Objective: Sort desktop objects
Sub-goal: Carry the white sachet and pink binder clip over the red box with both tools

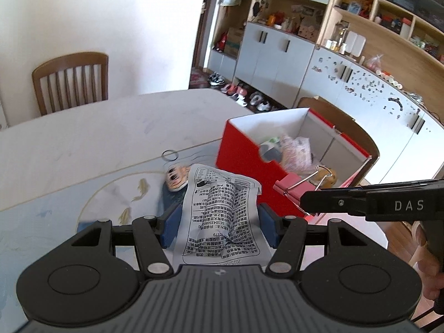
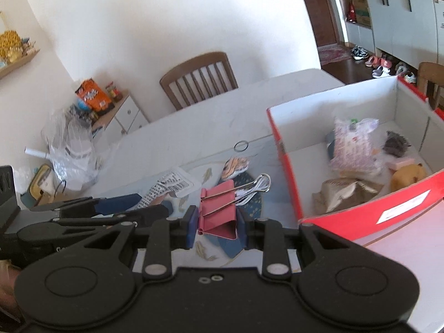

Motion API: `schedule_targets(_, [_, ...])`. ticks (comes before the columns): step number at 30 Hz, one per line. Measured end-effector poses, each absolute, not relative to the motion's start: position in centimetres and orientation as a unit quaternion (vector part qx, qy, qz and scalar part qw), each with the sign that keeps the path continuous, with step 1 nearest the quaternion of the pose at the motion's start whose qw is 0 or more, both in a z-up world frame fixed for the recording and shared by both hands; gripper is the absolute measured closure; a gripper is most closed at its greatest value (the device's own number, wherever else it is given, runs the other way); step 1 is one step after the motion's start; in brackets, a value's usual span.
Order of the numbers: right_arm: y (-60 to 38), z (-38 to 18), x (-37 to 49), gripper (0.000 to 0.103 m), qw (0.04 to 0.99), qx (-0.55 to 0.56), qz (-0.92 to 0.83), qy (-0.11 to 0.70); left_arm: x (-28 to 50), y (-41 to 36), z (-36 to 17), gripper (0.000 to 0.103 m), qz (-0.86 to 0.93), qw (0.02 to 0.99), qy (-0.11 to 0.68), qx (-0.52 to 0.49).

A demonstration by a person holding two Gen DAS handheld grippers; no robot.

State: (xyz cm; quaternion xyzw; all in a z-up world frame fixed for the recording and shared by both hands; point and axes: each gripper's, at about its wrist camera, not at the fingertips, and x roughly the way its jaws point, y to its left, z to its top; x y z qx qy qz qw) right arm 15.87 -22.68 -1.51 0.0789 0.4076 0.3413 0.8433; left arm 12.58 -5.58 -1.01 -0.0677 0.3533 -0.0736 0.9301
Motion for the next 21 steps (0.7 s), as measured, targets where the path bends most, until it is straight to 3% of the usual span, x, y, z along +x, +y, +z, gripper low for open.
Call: schedule_targets(21, [-31.9, 0.3, 20.9, 0.075, 0.861, 0.105, 0.324, 0.377, 16.8, -14.2, 1.1, 0.044, -0.083, 0.938, 0.332, -0.048])
